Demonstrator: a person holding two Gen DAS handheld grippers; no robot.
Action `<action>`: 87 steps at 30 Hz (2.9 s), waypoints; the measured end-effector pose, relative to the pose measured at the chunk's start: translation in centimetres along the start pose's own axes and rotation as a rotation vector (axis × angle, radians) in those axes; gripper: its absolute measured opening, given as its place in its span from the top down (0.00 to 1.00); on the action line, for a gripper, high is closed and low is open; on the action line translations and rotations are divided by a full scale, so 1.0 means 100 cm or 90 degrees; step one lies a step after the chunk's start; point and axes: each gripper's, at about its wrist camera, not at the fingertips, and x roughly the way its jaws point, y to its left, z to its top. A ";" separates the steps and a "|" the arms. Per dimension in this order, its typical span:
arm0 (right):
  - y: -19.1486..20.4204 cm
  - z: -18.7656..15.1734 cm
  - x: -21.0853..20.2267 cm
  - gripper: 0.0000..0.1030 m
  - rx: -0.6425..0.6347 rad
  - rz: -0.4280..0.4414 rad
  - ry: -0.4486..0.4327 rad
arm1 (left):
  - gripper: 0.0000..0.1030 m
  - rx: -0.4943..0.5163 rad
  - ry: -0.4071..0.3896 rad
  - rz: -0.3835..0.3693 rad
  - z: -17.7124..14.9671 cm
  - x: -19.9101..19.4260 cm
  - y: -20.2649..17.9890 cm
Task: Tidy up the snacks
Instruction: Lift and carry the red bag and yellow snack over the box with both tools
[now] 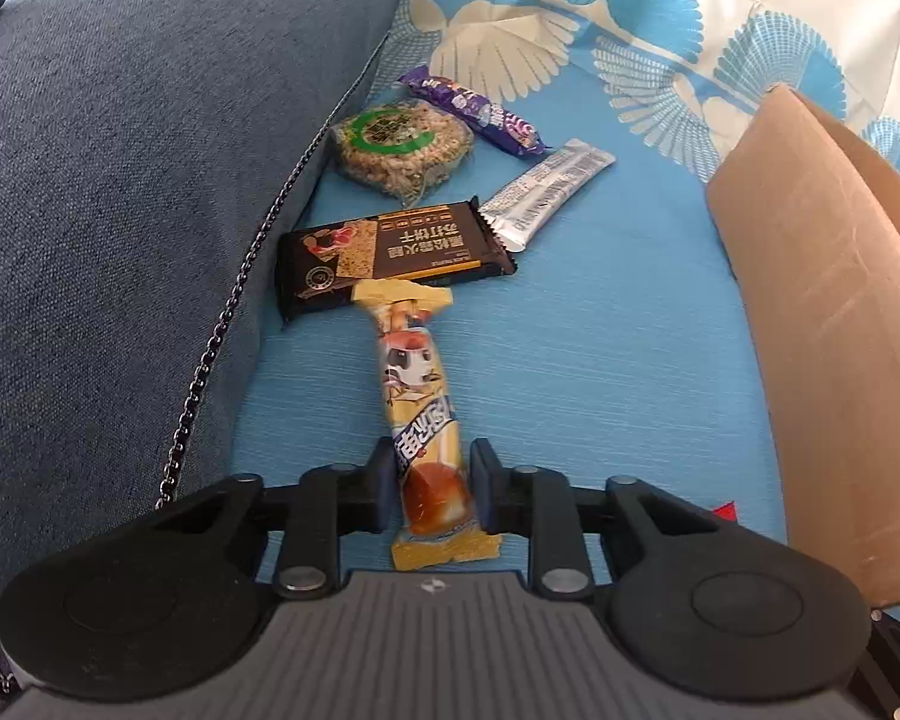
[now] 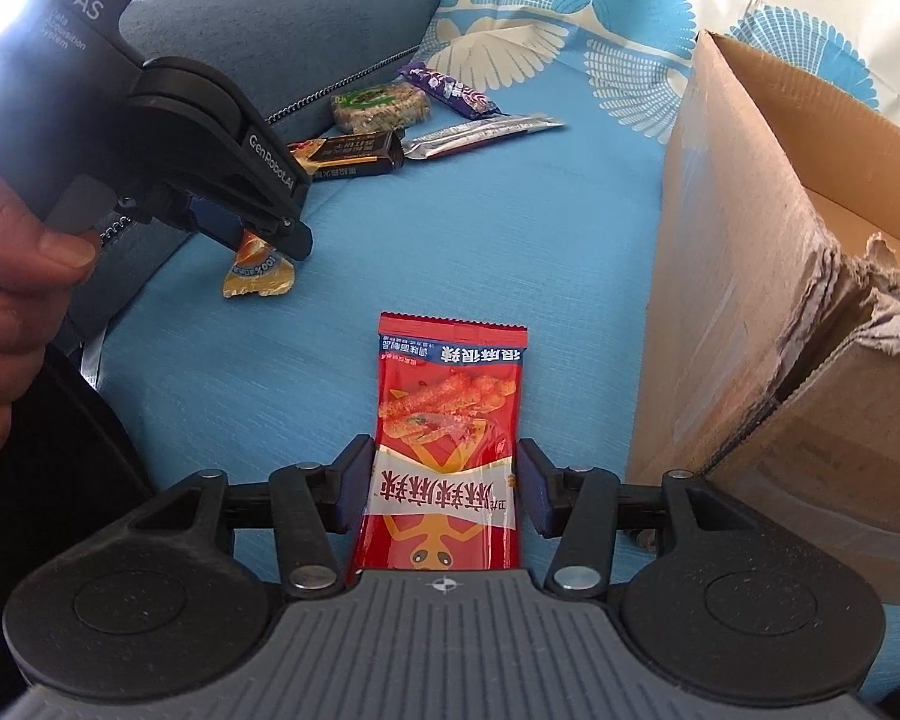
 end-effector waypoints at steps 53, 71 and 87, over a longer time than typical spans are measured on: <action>0.001 0.010 -0.071 0.52 -0.025 -0.001 -0.173 | 0.75 0.001 -0.116 -0.118 -0.008 -0.051 0.003; -0.115 0.077 -0.153 0.52 0.056 -0.089 -0.339 | 0.75 0.008 -0.142 -0.142 -0.010 -0.057 0.000; -0.193 0.053 -0.131 0.53 0.241 -0.157 -0.291 | 0.75 0.094 -0.207 -0.070 -0.026 -0.079 -0.033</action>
